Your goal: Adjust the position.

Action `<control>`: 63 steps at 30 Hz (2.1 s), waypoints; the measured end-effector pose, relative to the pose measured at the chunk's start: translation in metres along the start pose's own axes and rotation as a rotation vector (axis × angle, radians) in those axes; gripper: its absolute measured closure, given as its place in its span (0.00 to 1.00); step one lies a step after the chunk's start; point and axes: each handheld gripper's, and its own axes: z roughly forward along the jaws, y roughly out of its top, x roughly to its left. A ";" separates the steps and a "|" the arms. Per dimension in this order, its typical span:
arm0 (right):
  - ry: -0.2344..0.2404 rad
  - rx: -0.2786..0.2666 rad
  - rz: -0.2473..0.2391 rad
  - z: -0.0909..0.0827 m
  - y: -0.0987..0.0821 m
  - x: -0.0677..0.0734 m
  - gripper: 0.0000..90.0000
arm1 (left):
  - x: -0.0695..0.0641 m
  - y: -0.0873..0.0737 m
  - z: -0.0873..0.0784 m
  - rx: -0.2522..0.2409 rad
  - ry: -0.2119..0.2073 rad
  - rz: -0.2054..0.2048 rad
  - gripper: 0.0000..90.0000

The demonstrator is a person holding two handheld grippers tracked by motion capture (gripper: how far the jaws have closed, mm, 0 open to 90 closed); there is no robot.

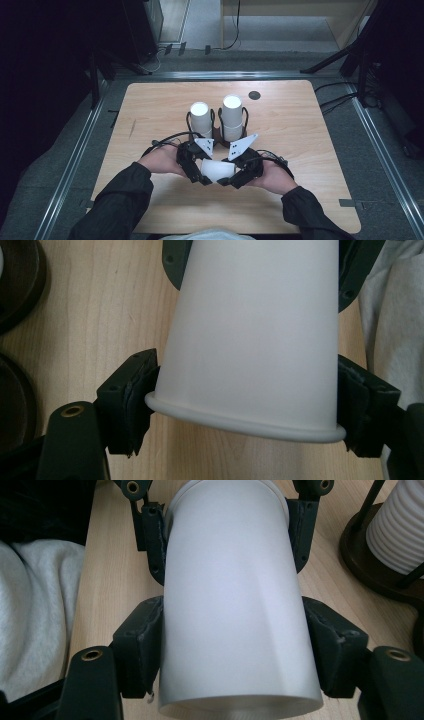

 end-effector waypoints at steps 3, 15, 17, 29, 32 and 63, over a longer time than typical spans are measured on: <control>-0.007 -0.006 -0.005 -0.001 0.000 0.000 0.36 | 0.000 -0.001 0.000 -0.017 0.003 0.006 0.24; -0.019 -0.063 0.011 -0.015 -0.001 -0.003 0.36 | 0.000 -0.004 -0.012 -0.153 0.025 -0.019 0.14; -0.022 -0.082 0.014 -0.019 -0.001 -0.004 0.36 | 0.001 -0.005 -0.015 -0.181 0.031 -0.025 0.14; -0.015 -0.185 0.041 -0.036 0.000 -0.007 0.36 | 0.000 -0.013 -0.027 -0.344 0.013 -0.097 0.14; -0.009 -0.202 0.048 -0.039 0.000 -0.007 0.36 | -0.002 -0.014 -0.027 -0.374 0.002 -0.117 0.14; 0.021 -0.190 0.057 -0.034 0.005 -0.005 0.28 | -0.004 -0.019 -0.040 -0.462 -0.016 -0.163 0.26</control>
